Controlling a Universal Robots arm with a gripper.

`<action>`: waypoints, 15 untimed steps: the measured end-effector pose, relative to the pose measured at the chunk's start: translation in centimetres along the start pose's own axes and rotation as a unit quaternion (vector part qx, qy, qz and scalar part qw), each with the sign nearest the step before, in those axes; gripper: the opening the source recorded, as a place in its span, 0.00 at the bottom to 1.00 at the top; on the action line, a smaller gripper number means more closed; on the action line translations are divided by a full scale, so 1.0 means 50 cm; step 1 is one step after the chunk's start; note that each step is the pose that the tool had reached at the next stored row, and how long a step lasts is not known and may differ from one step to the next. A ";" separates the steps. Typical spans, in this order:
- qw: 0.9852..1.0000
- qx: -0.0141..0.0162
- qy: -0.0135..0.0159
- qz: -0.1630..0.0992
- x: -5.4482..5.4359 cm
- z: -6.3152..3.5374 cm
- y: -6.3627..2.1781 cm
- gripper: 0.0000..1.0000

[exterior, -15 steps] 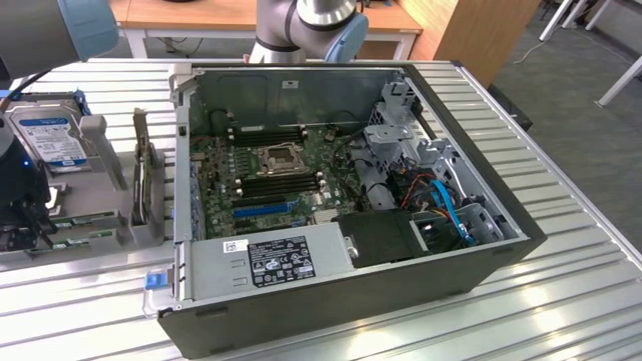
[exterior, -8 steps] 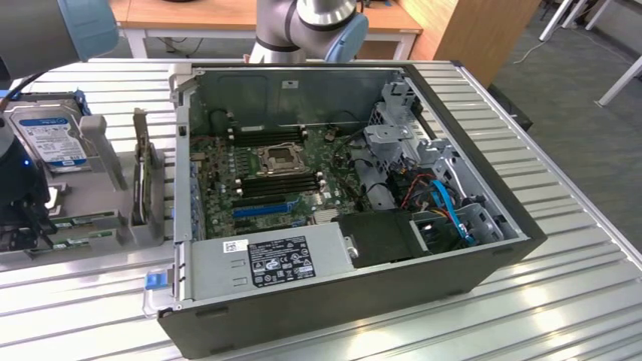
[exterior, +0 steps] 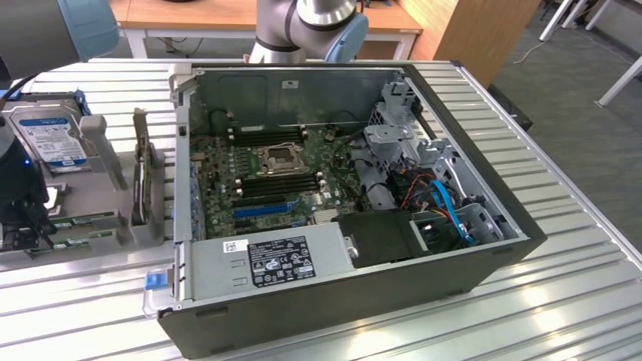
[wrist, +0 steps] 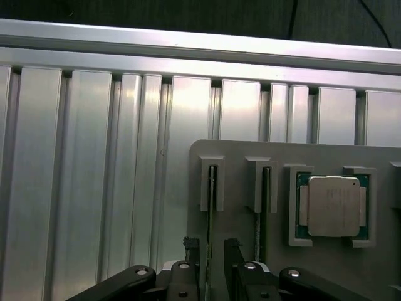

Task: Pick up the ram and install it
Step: 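Pick up the ram and move it above insertion slot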

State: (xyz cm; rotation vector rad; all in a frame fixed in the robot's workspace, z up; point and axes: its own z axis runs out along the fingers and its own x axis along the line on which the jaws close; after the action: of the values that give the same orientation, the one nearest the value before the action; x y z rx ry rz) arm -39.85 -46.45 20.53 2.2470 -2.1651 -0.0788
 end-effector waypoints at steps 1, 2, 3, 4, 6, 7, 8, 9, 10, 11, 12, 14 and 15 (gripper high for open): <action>1.000 0.000 0.000 0.000 0.000 0.000 0.000 0.30; 1.000 0.000 0.000 0.000 0.000 0.000 0.000 0.30; 1.000 0.000 0.000 0.000 0.000 0.000 -0.002 0.30; 1.000 0.000 0.000 0.000 0.000 0.000 -0.004 0.30; 1.000 0.000 0.000 0.000 0.000 0.000 -0.010 0.30; 1.000 0.000 0.000 0.000 0.000 -0.001 -0.014 0.30; 1.000 0.000 0.000 0.000 0.001 -0.001 -0.017 0.30; 1.000 0.000 0.000 0.000 0.001 -0.001 -0.021 0.30; 1.000 0.000 0.000 0.000 0.001 -0.001 -0.025 0.30; 1.000 0.000 0.000 0.000 0.001 -0.001 -0.029 0.30; 1.000 0.000 0.000 0.000 0.001 -0.002 -0.032 0.30; 1.000 0.000 0.000 0.000 0.001 -0.002 -0.038 0.30; 1.000 0.000 0.000 0.000 0.002 -0.002 -0.040 0.30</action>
State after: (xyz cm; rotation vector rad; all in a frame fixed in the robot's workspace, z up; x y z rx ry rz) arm -37.83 -46.45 20.53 2.2474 -2.1647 -0.0788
